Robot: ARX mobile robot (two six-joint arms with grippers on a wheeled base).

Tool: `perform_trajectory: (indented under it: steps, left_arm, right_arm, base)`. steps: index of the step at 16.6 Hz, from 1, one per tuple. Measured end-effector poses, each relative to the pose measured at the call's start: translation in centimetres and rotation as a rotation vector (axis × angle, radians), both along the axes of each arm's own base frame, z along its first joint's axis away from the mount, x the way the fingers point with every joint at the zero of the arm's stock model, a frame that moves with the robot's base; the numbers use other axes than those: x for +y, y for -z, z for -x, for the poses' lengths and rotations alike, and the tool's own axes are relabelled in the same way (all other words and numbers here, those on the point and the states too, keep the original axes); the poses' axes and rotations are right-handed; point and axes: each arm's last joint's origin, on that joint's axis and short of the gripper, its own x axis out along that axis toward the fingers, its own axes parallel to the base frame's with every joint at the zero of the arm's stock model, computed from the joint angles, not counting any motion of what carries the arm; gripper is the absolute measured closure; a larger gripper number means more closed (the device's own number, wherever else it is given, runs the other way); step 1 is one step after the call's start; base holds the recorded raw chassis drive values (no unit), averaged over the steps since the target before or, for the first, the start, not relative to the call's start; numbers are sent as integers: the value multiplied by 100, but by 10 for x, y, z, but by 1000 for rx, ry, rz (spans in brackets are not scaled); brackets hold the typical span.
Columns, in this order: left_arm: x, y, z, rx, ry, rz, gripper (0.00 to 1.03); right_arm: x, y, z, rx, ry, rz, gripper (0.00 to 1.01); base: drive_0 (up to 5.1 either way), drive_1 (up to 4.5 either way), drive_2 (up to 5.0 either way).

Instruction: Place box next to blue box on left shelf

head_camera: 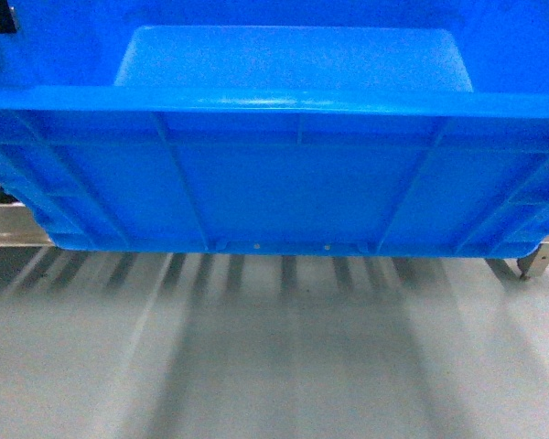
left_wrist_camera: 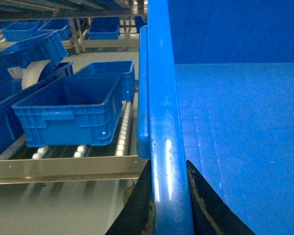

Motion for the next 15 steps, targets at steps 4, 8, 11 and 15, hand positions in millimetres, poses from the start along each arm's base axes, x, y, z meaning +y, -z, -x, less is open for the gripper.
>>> perform_trajectory:
  steps: [4, 8, 11, 15]
  left_arm:
    - [0, 0, 0, 0, 0, 0, 93]
    - [0, 1, 0, 5, 1, 0, 93]
    - [0, 1, 0, 8, 0, 0, 93]
    - [0, 0, 0, 1, 0, 0, 93]
  right_arm:
    - [0, 0, 0, -1, 1, 0, 92]
    - [0, 1, 0, 6, 1, 1, 92]
    - [0, 1, 0, 5, 0, 1, 92]
    - [0, 1, 0, 2, 0, 1, 92]
  base:
    - [0, 0, 0]
    - [0, 0, 0]
    - [0, 0, 0]
    - [0, 0, 0]
